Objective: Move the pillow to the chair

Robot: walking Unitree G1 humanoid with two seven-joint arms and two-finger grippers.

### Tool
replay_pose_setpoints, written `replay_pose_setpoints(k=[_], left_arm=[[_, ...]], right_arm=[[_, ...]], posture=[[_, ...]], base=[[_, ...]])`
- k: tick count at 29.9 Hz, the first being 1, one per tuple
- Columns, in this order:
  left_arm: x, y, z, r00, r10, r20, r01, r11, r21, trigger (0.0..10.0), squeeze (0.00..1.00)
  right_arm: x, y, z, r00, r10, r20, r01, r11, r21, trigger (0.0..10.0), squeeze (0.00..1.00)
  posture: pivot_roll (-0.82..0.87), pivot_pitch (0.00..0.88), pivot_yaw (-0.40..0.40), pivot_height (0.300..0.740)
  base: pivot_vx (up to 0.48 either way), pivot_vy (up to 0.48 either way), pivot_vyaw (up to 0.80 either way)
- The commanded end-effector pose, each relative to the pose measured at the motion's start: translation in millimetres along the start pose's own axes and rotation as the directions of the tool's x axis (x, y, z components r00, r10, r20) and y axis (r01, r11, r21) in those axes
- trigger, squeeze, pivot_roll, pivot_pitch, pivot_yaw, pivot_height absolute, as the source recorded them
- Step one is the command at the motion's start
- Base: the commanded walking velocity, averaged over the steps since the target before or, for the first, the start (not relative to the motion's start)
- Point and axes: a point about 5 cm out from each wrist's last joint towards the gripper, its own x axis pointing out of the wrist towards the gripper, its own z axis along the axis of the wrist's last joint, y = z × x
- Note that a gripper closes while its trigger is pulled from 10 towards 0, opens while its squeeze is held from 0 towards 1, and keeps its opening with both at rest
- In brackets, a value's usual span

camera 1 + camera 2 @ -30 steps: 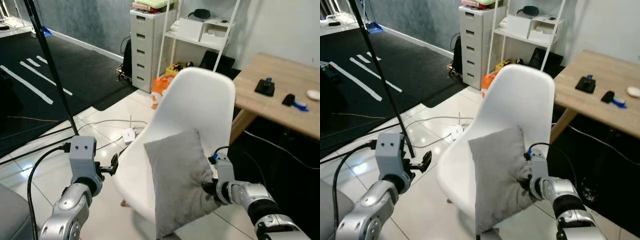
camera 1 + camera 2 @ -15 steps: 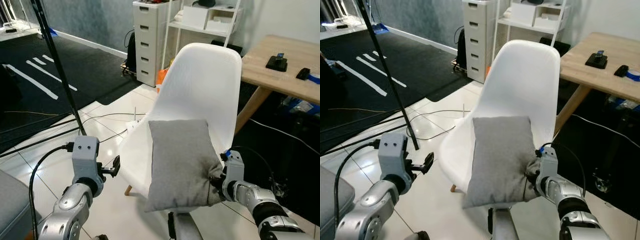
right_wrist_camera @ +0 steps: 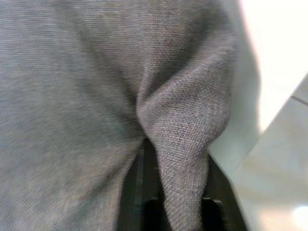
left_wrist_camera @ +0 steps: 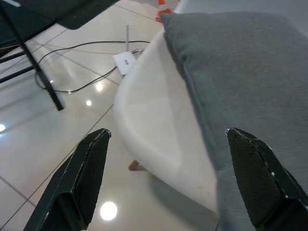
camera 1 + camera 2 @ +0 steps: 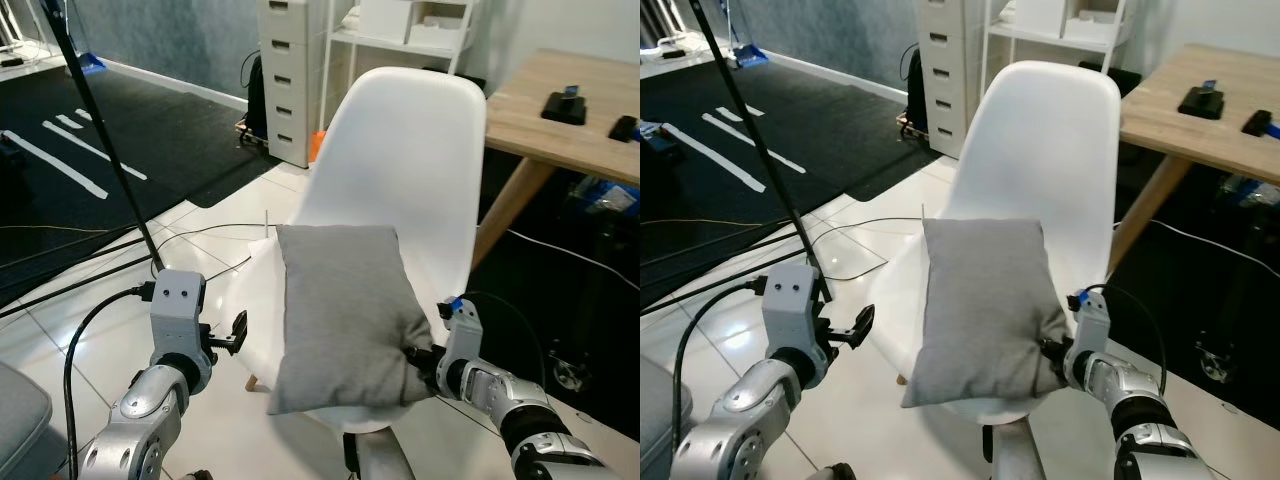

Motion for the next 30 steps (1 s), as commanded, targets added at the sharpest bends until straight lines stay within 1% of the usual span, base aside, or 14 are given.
replay_pose_setpoints(k=[1, 6, 12, 15, 17, 19, 21, 23, 24, 25, 27, 28, 29, 30], left_arm=[[-1.9, 0.7, 1.0, 1.0, -0.007, -0.006, 0.007, 1.0, 0.008, 10.0, 0.0], [-0.9, -0.5, 1.4, 1.0, -0.014, -0.005, 0.014, 1.0, 0.003, 10.0, 0.0], [-0.7, -0.5, 1.1, 1.0, -0.015, -0.006, 0.015, 1.0, 0.003, 10.0, 0.0], [-0.5, -1.1, -0.7, 1.0, -0.017, -0.012, 0.017, 1.0, 0.0, 10.0, 0.0], [-0.3, -0.7, -4.3, 1.0, -0.017, -0.023, 0.017, 1.0, -0.003, 10.0, 0.0], [-0.3, -0.7, -4.3, 1.0, -0.017, -0.023, 0.017, 1.0, -0.003, 10.0, 0.0], [-0.5, 0.0, -5.9, 0.999, -0.016, -0.027, 0.016, 1.0, -0.003, 10.0, 0.0], [-1.7, 2.2, -9.7, 0.999, -0.007, -0.038, 0.007, 1.0, -0.004, 10.0, 0.0], [-1.7, 2.2, -9.7, 0.999, -0.007, -0.038, 0.007, 1.0, -0.004, 10.0, 0.0], [-2.0, 2.8, -10.8, 0.999, -0.002, -0.041, 0.002, 1.0, -0.006, 10.0, 0.0], [-2.0, 3.0, -11.5, 0.999, 0.004, -0.043, -0.005, 1.0, -0.009, 10.0, 0.0], [-1.9, 2.9, -11.3, 0.999, 0.007, -0.04, -0.007, 1.0, -0.011, 10.0, 0.0], [-1.9, 2.9, -11.3, 0.999, 0.007, -0.04, -0.007, 1.0, -0.011, 10.0, 0.0], [-1.4, 4.0, -10.8, 0.999, 0.022, -0.034, -0.022, 1.0, -0.012, 10.0, 0.0]], right_arm=[[-3.9, -16.1, -3.9, 0.994, -0.107, 0.002, 0.107, 0.994, 0.023, 10.0, 1.0], [-7.9, -21.1, 16.4, 0.984, -0.154, 0.088, 0.152, 0.988, 0.03, 10.0, 1.0], [-8.9, -23.1, 18.7, 0.98, -0.177, 0.09, 0.175, 0.984, 0.028, 10.0, 1.0], [-12.9, -29.1, 29.4, 0.961, -0.256, 0.109, 0.255, 0.967, 0.02, 10.0, 1.0], [-18.9, -36.5, 42.2, 0.928, -0.346, 0.136, 0.35, 0.937, -0.01, 10.0, 1.0], [-18.9, -36.5, 42.2, 0.928, -0.346, 0.136, 0.35, 0.937, -0.01, 10.0, 1.0], [-22.2, -40.3, 48.1, 0.909, -0.387, 0.155, 0.397, 0.917, -0.034, 10.0, 1.0], [-34.2, -46.0, 74.7, 0.838, -0.46, 0.294, 0.504, 0.859, -0.092, 10.0, 1.0], [-34.2, -46.0, 74.7, 0.838, -0.46, 0.294, 0.504, 0.859, -0.092, 10.0, 1.0], [-40.6, -42.4, 92.1, 0.8, -0.457, 0.388, 0.527, 0.845, -0.092, 10.0, 1.0], [-46.3, -27.6, 114.6, 0.769, -0.393, 0.504, 0.497, 0.863, -0.087, 10.0, 1.0], [-43.9, -13.9, 120.2, 0.789, -0.314, 0.528, 0.429, 0.897, -0.107, 10.0, 0.76], [-43.9, -13.9, 120.2, 0.789, -0.314, 0.528, 0.429, 0.897, -0.107, 10.0, 0.76], [-38.0, 17.8, 125.4, 0.824, -0.131, 0.552, 0.246, 0.959, -0.141, 10.0, 0.0]], posture=[[-0.14, 0.105, 0.022, 0.566], [-0.14, 0.107, 0.021, 0.566], [-0.14, 0.107, 0.019, 0.566], [-0.15, 0.108, 0.012, 0.566], [-0.16, 0.108, 0.009, 0.566], [-0.16, 0.108, 0.009, 0.566], [-0.16, 0.108, 0.009, 0.566], [-0.16, 0.108, -0.001, 0.566], [-0.16, 0.108, -0.001, 0.566], [-0.17, 0.108, -0.002, 0.566], [-0.17, 0.108, -0.005, 0.566], [-0.17, 0.108, -0.005, 0.566], [-0.17, 0.108, -0.005, 0.566], [-0.17, 0.103, -0.01, 0.566]], base=[[0.0, 0.0, 0.0], [0.0, 0.0, 0.0], [0.0, 0.0, 0.0], [0.0, 0.0, 0.0], [0.0, 0.0, 0.0], [0.0, 0.0, 0.0], [0.0, 0.0, 0.0], [0.0, 0.0, 0.0], [0.0, 0.0, 0.0], [0.0, 0.0, 0.0], [0.0, 0.0, 0.0], [0.0, 0.0, 0.0], [0.0, 0.0, 0.0], [0.0, 0.0, 0.0]])
